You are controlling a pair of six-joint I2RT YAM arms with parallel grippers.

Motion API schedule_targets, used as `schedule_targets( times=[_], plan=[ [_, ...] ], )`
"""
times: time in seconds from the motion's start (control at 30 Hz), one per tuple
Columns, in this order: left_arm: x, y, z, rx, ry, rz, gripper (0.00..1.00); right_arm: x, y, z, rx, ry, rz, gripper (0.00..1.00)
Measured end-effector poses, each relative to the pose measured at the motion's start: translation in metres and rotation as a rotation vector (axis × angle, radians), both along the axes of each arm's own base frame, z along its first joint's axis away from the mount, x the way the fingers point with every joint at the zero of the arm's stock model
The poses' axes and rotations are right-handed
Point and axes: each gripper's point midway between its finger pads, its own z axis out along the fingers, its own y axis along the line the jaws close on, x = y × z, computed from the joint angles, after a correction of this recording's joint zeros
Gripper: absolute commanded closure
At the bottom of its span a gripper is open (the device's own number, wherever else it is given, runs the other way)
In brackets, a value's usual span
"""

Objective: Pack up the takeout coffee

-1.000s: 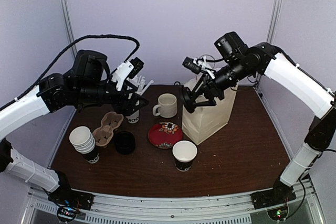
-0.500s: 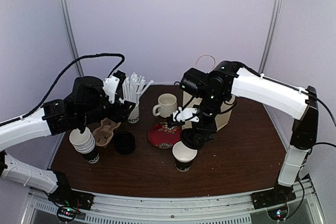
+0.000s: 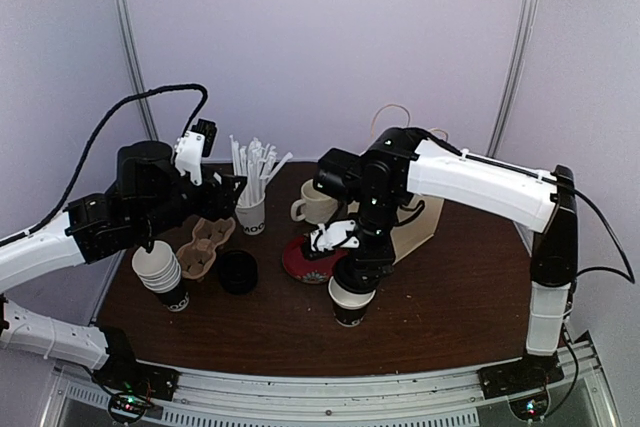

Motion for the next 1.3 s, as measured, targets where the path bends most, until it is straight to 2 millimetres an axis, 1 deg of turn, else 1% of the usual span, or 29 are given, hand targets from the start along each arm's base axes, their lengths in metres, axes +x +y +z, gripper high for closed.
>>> schedule_targets(
  times=[0.2, 0.5, 0.77, 0.9, 1.07, 1.17, 1.23, 1.3],
  plan=[
    [0.0, 0.0, 0.005, -0.019, -0.013, 0.0, 0.26, -0.006, 0.002, -0.011, -0.046, 0.008, 0.021, 0.29],
    [-0.001, 0.001, 0.007, -0.022, -0.015, 0.0, 0.26, -0.007, 0.006, -0.014, -0.061, 0.008, 0.031, 0.28],
    [-0.001, 0.001, 0.007, -0.021, -0.015, 0.0, 0.25, -0.01, 0.01, -0.025, -0.095, 0.024, 0.038, 0.26],
    [-0.001, 0.001, 0.006, -0.02, -0.014, 0.0, 0.25, -0.011, 0.01, -0.027, -0.102, 0.027, 0.041, 0.19],
    [0.0, 0.0, 0.005, -0.016, -0.012, 0.0, 0.25, -0.015, 0.01, -0.027, -0.108, 0.03, 0.049, 0.17],
    [0.0, 0.0, 0.004, -0.013, -0.009, 0.0, 0.25, -0.015, 0.012, -0.023, -0.101, 0.027, 0.052, 0.16],
    [0.001, -0.001, 0.003, -0.01, -0.007, 0.0, 0.25, -0.015, 0.014, -0.019, -0.092, 0.024, 0.051, 0.13],
    [0.001, -0.001, 0.002, -0.008, -0.005, 0.0, 0.25, -0.014, 0.016, -0.016, -0.082, 0.023, 0.051, 0.07]
  ],
)
